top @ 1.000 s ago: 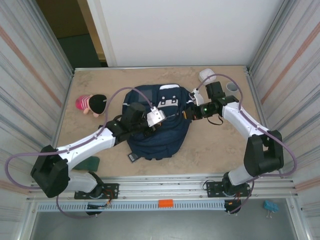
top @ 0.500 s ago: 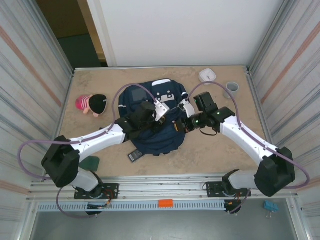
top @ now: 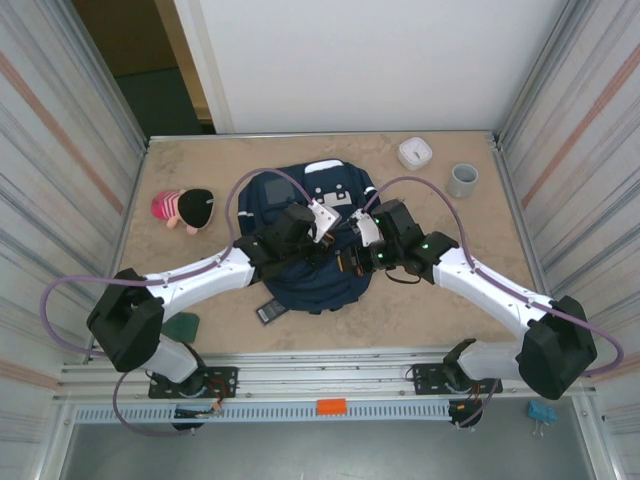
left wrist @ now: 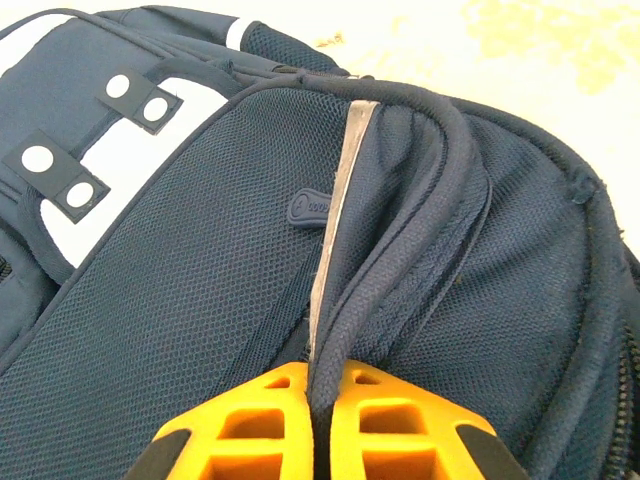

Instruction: Pack books, pencil case, and school supplies into a backpack

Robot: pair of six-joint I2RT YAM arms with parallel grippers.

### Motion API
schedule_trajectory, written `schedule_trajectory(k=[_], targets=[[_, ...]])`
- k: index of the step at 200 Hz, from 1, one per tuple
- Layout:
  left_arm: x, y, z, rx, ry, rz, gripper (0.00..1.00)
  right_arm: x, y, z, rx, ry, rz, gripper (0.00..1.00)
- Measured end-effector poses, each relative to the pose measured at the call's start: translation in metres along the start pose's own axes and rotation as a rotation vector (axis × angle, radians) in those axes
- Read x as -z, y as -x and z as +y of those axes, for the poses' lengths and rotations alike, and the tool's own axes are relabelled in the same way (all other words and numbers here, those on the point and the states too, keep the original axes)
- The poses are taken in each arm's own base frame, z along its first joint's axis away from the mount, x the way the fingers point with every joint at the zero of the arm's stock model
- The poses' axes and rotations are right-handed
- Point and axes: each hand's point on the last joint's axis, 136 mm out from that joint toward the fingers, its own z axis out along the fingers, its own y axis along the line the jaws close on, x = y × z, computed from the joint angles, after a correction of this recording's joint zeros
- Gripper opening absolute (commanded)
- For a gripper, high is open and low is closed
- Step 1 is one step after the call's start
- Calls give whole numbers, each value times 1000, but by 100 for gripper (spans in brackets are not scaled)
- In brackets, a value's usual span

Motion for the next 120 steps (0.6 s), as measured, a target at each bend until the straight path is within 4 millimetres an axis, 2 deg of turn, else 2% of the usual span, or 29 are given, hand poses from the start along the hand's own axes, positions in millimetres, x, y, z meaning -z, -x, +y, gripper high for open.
schedule_trajectory(k=[10, 20, 43, 75, 94, 120], targets=[[0, 2, 0, -7, 0, -6, 0, 0, -1, 3, -8, 15, 5, 38], [0, 5, 0, -21, -1, -22, 0, 3, -2, 10, -10, 48, 8, 46], [0, 9, -4, -87, -26, -63, 0, 19, 0, 18, -12, 112, -22, 51], [0, 0, -14, -216, -106, -76, 0, 45, 13, -14, -126, 123, -143, 54], [0, -3, -19, -270, -149, -84, 0, 53, 21, -36, -232, 122, -202, 63], [0, -6, -24, -309, -202, -101, 0, 56, 32, -43, -329, 171, -240, 63]])
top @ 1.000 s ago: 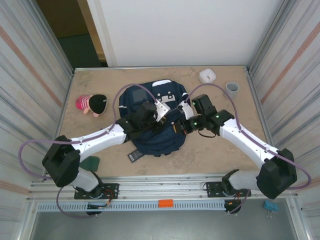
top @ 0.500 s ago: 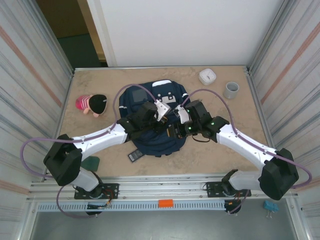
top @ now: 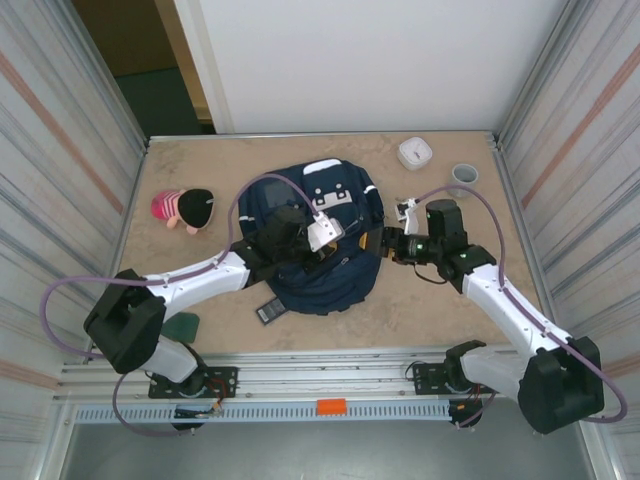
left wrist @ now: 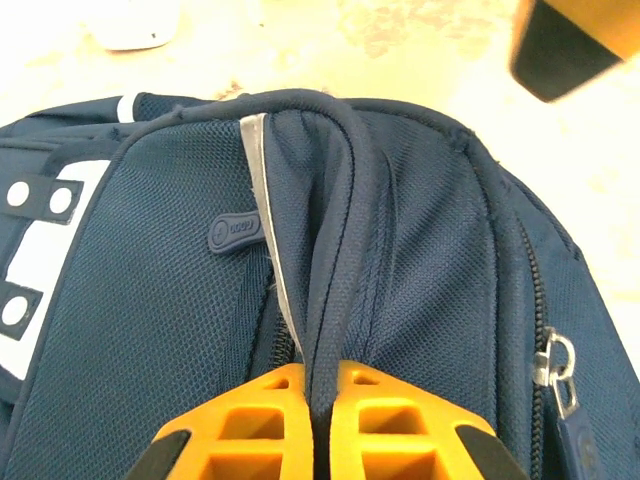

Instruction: Pack books, pencil case, and school supplies into a backpack

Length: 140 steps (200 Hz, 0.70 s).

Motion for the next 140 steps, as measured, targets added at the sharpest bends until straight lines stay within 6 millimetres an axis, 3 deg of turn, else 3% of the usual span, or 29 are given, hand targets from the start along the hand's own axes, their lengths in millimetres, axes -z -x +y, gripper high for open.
schedule_trajectory(k=[17, 52, 109, 140], targets=[[0, -1, -4, -12, -28, -9, 0, -8, 6, 3, -50, 41, 2, 63], [2, -4, -6, -15, -54, -16, 0, -27, 11, -11, -193, 39, 24, 65], [7, -1, -2, -3, -43, -39, 0, -21, 23, -21, -240, -43, -78, 69], [12, 3, 1, -3, -30, -64, 0, -20, 21, -28, -281, -60, -93, 69]])
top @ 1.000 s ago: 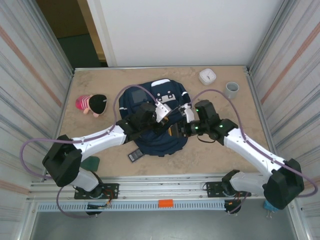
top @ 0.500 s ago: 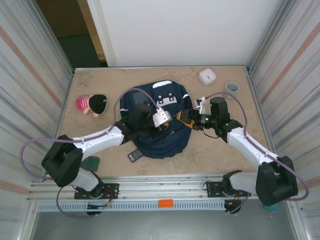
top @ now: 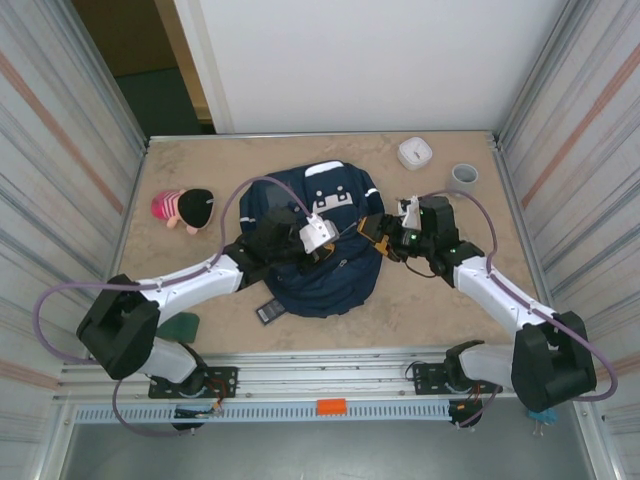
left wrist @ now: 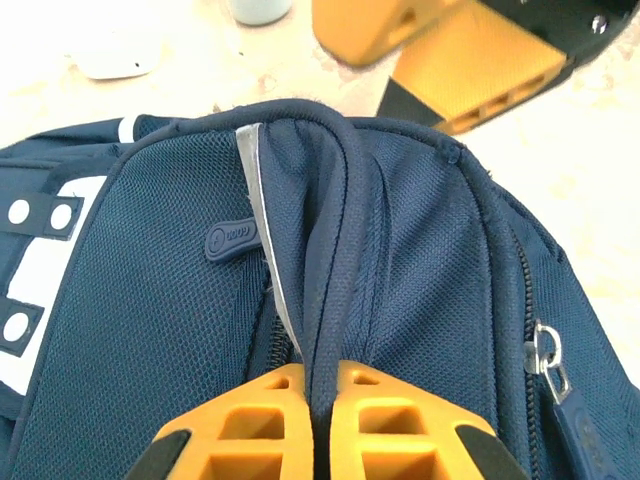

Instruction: Pack books, pencil case, and school supplies into a backpack

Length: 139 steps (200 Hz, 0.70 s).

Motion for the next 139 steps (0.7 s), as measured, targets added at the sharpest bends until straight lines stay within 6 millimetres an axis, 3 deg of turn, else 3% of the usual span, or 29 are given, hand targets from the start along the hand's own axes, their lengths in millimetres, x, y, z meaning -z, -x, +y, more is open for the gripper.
schedule_trajectory(k=[72, 139], targets=[[2, 3, -1, -7, -9, -16, 0, -11, 3, 2, -85, 53, -7, 70], [3, 2, -10, -46, -65, -21, 0, -38, -13, 14, -110, 79, 55, 69]])
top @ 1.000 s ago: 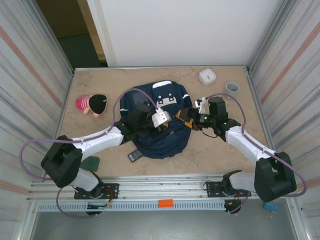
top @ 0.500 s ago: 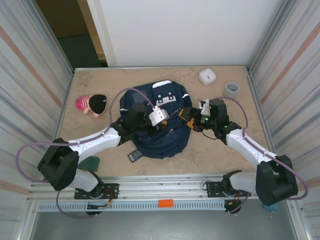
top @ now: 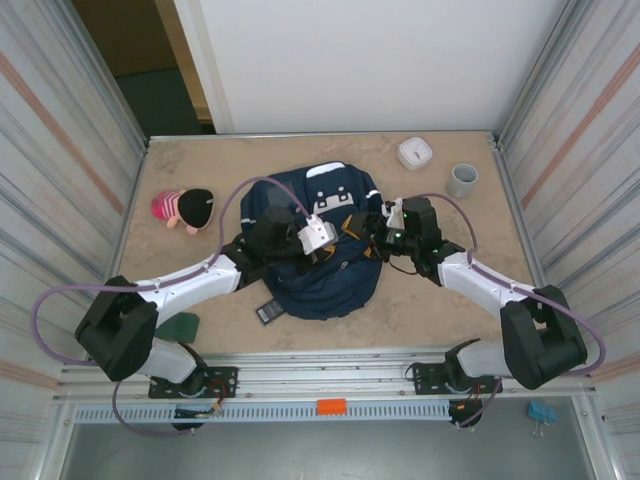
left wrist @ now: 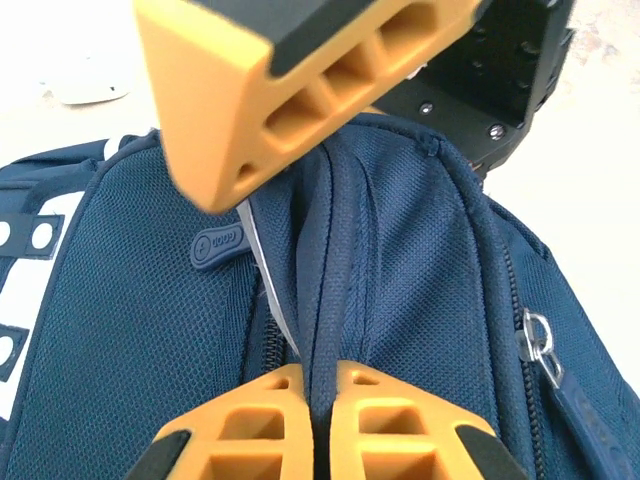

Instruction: Pack books, pencil case, and school supplies into a backpack

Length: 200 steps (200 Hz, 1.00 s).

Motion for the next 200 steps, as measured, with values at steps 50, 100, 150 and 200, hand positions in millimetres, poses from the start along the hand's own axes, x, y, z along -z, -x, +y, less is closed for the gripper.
schedule_trajectory(k=[50, 100, 150, 200], targets=[[0, -6, -8, -50, -34, 26, 29, -4, 1, -3, -26, -15, -21, 26], [9, 18, -15, 133, 12, 35, 53, -6, 5, -8, -42, -32, -41, 6], [56, 51, -29, 504, 96, -26, 58, -8, 3, -3, -27, -34, -56, 0], [70, 6, -44, 1054, 173, 49, 57, -12, 1, 12, 1, -25, -63, 0]])
